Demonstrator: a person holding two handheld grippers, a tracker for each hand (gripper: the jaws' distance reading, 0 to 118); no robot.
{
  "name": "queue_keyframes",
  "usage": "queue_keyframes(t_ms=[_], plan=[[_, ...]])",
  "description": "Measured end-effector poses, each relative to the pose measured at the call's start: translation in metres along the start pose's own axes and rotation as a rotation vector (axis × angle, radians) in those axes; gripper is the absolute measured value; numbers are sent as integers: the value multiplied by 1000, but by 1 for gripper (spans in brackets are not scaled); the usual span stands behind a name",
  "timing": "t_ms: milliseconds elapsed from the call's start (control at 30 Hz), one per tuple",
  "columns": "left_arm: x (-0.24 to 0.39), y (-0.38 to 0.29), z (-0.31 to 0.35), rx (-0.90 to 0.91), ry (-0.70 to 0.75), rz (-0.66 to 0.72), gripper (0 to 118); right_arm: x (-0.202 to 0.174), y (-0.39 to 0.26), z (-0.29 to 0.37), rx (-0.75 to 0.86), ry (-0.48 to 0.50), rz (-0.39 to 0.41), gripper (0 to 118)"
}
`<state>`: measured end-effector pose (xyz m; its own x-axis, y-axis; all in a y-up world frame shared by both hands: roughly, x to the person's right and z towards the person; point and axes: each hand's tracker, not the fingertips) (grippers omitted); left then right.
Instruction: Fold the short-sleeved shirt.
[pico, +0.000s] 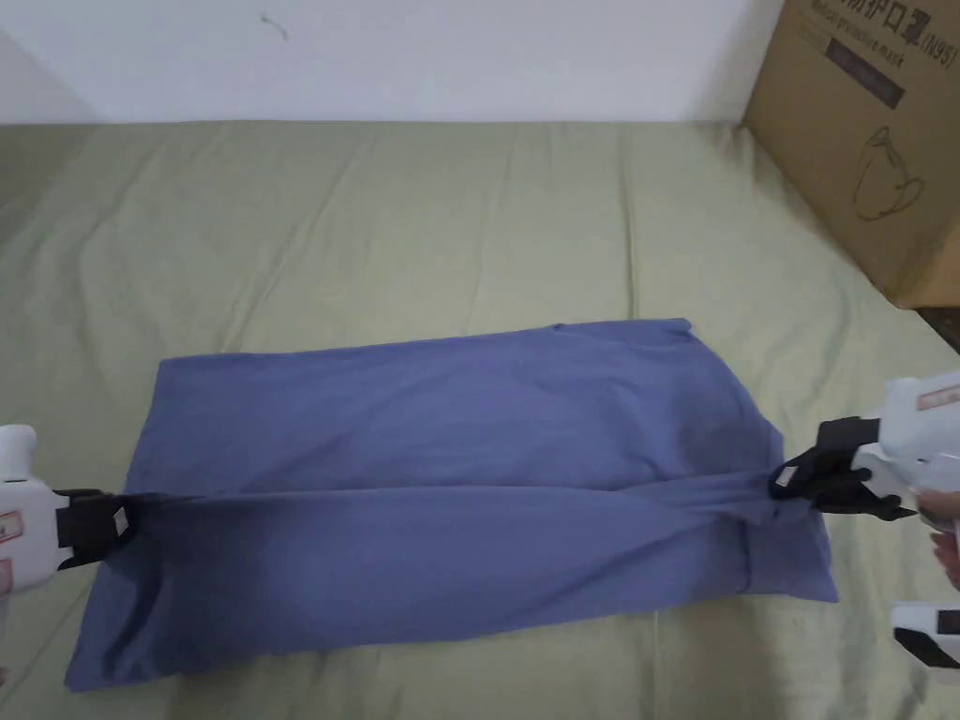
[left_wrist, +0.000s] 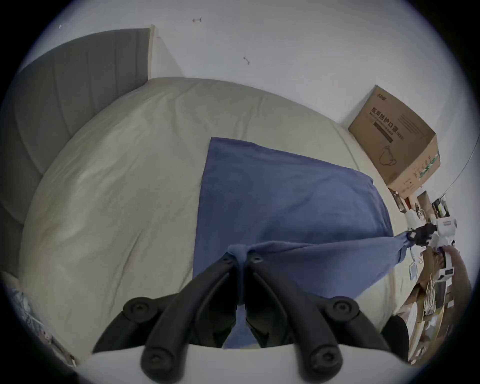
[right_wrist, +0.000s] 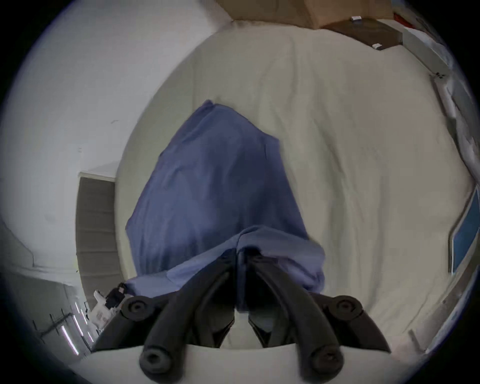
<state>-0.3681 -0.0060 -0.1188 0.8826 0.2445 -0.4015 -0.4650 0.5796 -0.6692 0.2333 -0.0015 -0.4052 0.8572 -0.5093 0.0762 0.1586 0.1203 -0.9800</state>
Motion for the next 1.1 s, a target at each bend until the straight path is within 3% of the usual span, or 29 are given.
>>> queue_keyframes(t_ms=[67, 100, 133, 167, 200, 233, 267, 333, 433, 500, 533, 567, 600, 633, 667, 833, 1000, 1033, 1067, 1100], plan=[[1, 1, -10, -6, 8, -2, 6, -2, 3, -14, 14, -5, -14, 14], [-1, 1, -11, -11, 7, 4, 11, -2, 2, -14, 65, -41, -25, 33], [-1, -1, -10, -6, 10, 9, 32, -2, -2, -13, 102, -65, -26, 78], [-2, -3, -6, 8, 12, 16, 57, 0, -7, -10, 123, -53, -22, 104], [-1, -6, 3, 24, 9, 25, 84, 1, -15, -3, 159, -9, -34, 114], [-1, -10, 12, 49, -9, 43, 108, 2, -20, 5, 193, 29, -38, 114], [-1, -13, 22, 80, -35, 56, 113, 2, -29, 13, 201, 62, -29, 114], [5, -24, 46, 122, -43, 70, 112, -3, -53, 31, 220, 69, 46, 114], [15, -45, 78, 163, -38, 80, 112, -17, -97, 55, 304, -6, 251, 114], [24, -60, 98, 168, -36, 82, 111, -27, -131, 67, 371, -13, 347, 111], [28, -68, 109, 188, -31, 81, 105, -29, -148, 73, 408, 6, 375, 101], [31, -76, 119, 204, -23, 77, 90, -30, -162, 78, 433, 28, 380, 81], [28, -81, 122, 205, -13, 71, 63, -32, -173, 81, 430, 43, 393, 47], [29, -86, 127, 200, -14, 64, 13, -33, -177, 81, 416, 35, 386, 0], [30, -90, 129, 193, -2, 59, 0, -35, -183, 80, 416, 27, 390, 0], [18, -93, 130, 130, 39, 77, 0, -24, -187, 76, 404, 50, 376, 0], [-6, -79, 84, 33, 59, 145, 2, -18, -177, 67, 373, 69, 348, 0], [-9, -76, 71, 6, 88, 142, 19, -17, -176, 65, 364, 67, 351, 0], [-12, -75, 59, -3, 99, 132, 45, -16, -174, 64, 357, 62, 352, 0], [-15, -76, 44, -35, 143, 113, 81, -14, -173, 62, 353, 58, 352, 0]])
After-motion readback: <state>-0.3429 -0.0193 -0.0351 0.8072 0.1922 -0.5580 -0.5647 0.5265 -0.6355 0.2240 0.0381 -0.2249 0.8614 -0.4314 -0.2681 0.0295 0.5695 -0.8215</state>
